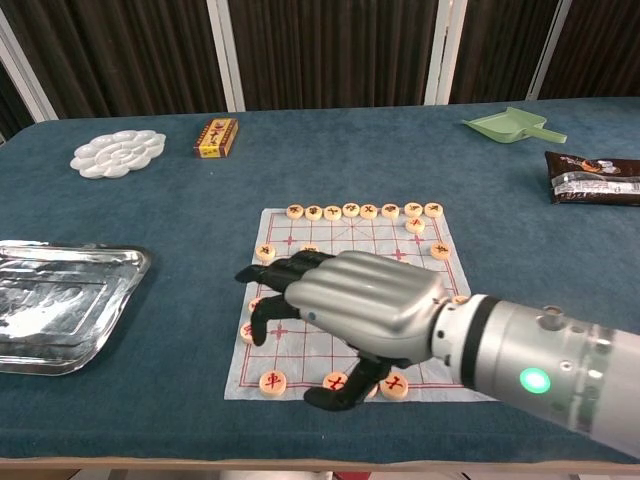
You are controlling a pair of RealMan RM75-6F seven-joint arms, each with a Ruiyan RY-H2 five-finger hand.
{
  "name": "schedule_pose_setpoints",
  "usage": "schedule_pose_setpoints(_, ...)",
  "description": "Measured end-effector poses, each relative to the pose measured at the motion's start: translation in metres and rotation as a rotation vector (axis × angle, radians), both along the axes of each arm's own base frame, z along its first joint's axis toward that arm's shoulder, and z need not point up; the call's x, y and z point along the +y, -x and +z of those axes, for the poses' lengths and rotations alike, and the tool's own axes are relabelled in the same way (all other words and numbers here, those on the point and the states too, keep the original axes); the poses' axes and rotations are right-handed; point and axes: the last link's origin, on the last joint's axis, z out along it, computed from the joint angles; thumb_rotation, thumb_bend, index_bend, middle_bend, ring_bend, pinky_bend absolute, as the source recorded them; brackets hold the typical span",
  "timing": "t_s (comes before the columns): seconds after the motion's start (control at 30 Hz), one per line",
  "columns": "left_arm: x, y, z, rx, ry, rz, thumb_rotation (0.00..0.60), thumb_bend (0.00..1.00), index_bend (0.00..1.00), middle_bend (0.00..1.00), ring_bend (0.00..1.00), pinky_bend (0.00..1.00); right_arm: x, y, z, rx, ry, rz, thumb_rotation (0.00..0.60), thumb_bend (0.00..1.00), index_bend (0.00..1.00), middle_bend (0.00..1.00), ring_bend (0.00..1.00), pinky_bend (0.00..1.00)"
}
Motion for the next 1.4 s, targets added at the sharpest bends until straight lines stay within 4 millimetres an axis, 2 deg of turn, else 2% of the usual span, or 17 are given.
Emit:
schedule_pose_setpoints(0.17, -0.002, -0.001, 0.000, -0.002, 0.004, -0.009, 0.600, 0.40, 0.00, 0.00, 0.00, 0.12, -0.004, -0.012, -0.021, 0.008, -0.014, -0.017, 0.600, 0.45, 0.47, 0.00, 0.00, 0.00)
schedule_pose_setpoints(0.3, -0.003, -0.001, 0.002, -0.004, 0.002, -0.011, 0.600, 0.39, 0.00, 0.00, 0.00, 0.12, -0.008, -0.014, -0.029, 0.032, 0.000, -0.013, 0.600, 0.46, 0.48, 0.00, 0.00, 0.00)
schedule_pose_setpoints(0.63, -0.005, -0.001, 0.003, -0.008, 0.000, -0.016, 0.600, 0.39, 0.00, 0.00, 0.00, 0.12, -0.009, -0.010, -0.033, 0.077, 0.005, -0.020, 0.600, 0.46, 0.50, 0.00, 0.00, 0.00)
schedule_pose_setpoints(1.07, -0.005, 0.000, 0.004, -0.011, 0.001, -0.015, 0.600, 0.40, 0.00, 0.00, 0.00, 0.12, -0.009, -0.012, -0.038, 0.083, 0.009, -0.028, 0.600, 0.49, 0.59, 0.02, 0.00, 0.00)
schedule_pose_setpoints(1.4, -0.005, -0.001, 0.004, -0.010, 0.000, -0.016, 0.600, 0.40, 0.00, 0.00, 0.00, 0.12, -0.014, -0.016, -0.030, 0.044, 0.025, -0.050, 0.600, 0.49, 0.61, 0.04, 0.00, 0.00)
